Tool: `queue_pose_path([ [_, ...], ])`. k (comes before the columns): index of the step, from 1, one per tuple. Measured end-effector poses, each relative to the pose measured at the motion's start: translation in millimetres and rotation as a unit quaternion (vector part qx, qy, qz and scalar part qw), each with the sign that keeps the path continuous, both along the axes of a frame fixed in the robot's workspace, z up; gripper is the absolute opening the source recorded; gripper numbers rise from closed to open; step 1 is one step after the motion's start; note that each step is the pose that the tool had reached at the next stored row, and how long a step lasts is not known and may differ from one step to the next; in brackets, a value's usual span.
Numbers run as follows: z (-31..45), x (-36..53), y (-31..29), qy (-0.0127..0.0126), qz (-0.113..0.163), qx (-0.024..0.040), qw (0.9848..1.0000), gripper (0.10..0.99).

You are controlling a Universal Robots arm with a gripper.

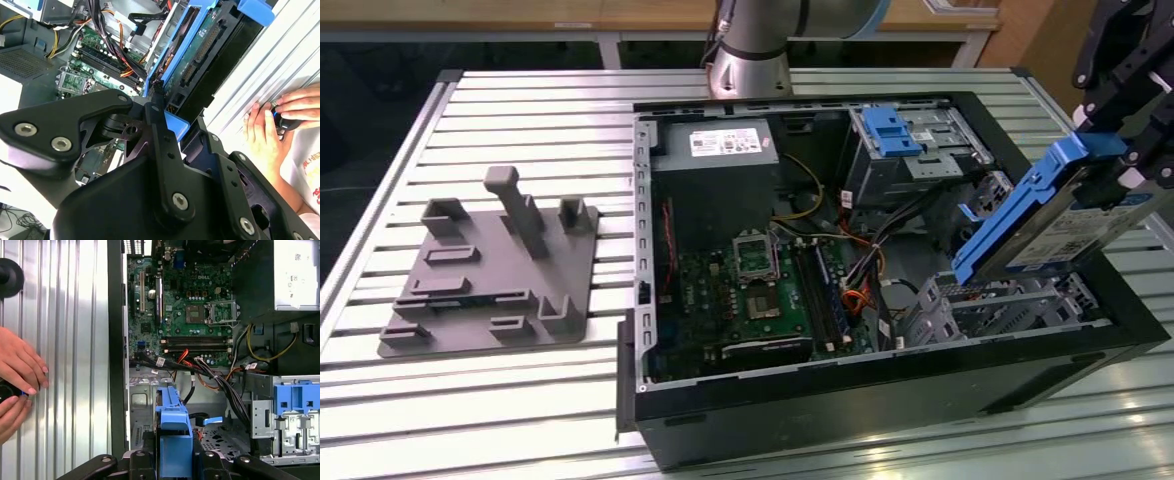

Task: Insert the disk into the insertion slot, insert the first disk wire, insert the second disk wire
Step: 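Insert the disk into the insertion slot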

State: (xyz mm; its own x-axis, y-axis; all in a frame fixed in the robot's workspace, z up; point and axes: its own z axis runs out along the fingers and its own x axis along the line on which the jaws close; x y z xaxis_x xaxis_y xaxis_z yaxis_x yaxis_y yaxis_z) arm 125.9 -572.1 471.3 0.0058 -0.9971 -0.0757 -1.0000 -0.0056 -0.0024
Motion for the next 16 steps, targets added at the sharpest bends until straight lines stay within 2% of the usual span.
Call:
queue_pose_path([
  [10, -2.5, 0.0, 0.8, 0.0000, 0.000, 0.0000, 1.0000, 0.365],
  [16, -7.4, 0.0, 2.2, 0.0000, 0.000, 0.0001, 1.0000, 0.365],
])
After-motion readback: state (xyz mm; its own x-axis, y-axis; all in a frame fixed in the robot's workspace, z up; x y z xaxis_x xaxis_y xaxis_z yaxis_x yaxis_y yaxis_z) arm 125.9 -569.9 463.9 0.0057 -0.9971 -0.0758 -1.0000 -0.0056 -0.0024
